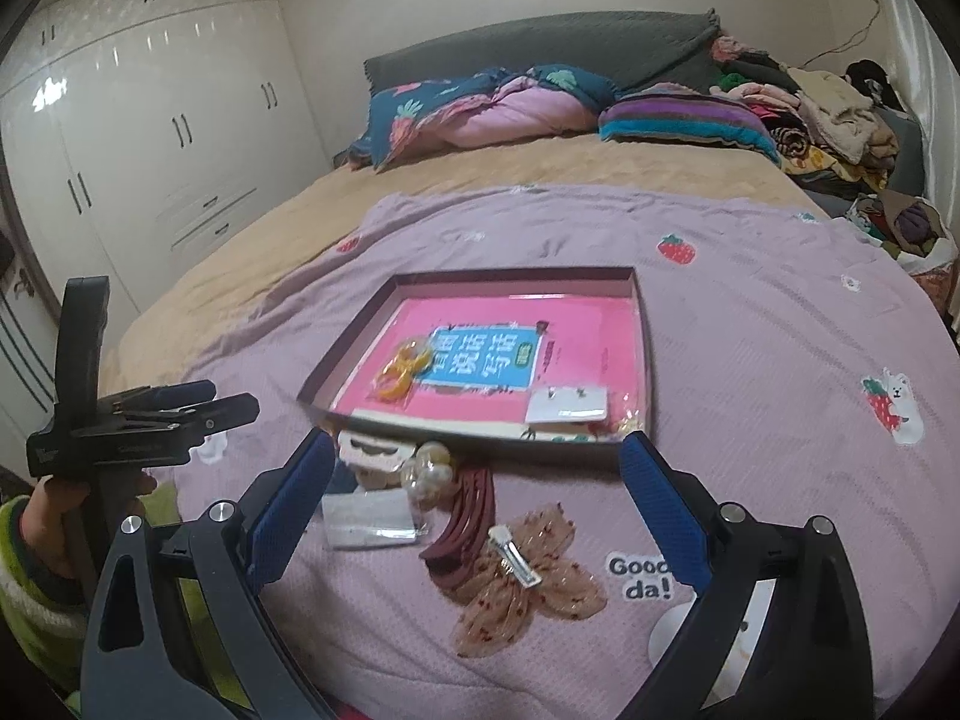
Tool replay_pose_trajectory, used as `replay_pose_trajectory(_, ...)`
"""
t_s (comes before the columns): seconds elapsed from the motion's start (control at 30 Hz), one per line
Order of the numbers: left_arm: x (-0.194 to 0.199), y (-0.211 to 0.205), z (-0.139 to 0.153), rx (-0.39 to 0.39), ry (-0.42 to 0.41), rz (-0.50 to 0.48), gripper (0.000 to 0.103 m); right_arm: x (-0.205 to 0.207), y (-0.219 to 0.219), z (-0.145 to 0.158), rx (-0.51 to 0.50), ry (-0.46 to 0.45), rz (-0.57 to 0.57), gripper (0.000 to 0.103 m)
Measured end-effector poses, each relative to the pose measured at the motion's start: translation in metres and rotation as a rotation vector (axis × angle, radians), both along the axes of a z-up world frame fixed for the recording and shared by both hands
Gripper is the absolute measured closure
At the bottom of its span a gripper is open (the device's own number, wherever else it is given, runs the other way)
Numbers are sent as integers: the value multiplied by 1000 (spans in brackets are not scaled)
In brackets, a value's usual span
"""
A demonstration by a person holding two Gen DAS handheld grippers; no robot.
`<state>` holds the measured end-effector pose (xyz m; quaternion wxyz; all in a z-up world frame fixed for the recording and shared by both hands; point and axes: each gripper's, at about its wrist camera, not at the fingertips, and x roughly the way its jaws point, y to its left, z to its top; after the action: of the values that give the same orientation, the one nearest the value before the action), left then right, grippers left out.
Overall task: Organize jewelry
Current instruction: 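Withdraw both open tools from the box toward the remaining accessories, then grasp the pink fuzzy frog clip with the left tool while the right tool grasps the clear pearl clip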
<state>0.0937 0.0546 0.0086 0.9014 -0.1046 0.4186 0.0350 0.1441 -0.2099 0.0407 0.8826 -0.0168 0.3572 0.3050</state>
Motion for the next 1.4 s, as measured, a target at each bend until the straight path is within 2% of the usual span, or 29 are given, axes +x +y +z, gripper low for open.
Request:
replay_pose_trajectory(0.57,-29,2,-45,28,102,-24,11,-14,17,-25,-58,38,60,8)
replay_pose_trajectory(0.73,-30,-1,-58,8,137,-49,20,-12,20,-31,-66,52,65,8)
replay_pose_trajectory(0.9,-22,-7,-71,11,162,-67,36,-6,24,-39,-80,63,61,8)
replay_pose_trajectory(1.03,-16,-9,-77,-3,169,-68,37,3,29,-49,-100,81,65,8)
replay_pose_trajectory(1.13,-12,-10,-77,-17,163,-66,43,11,37,-58,-122,96,72,8)
replay_pose_trajectory(1.27,-6,-10,-79,-40,168,-78,55,21,49,-67,-137,111,87,10)
replay_pose_trajectory(1.33,-7,-11,-81,-37,172,-89,73,28,57,-73,-142,128,96,14)
replay_pose_trajectory(1.4,-8,-10,-83,-39,172,-87,77,34,64,-78,-142,147,105,18)
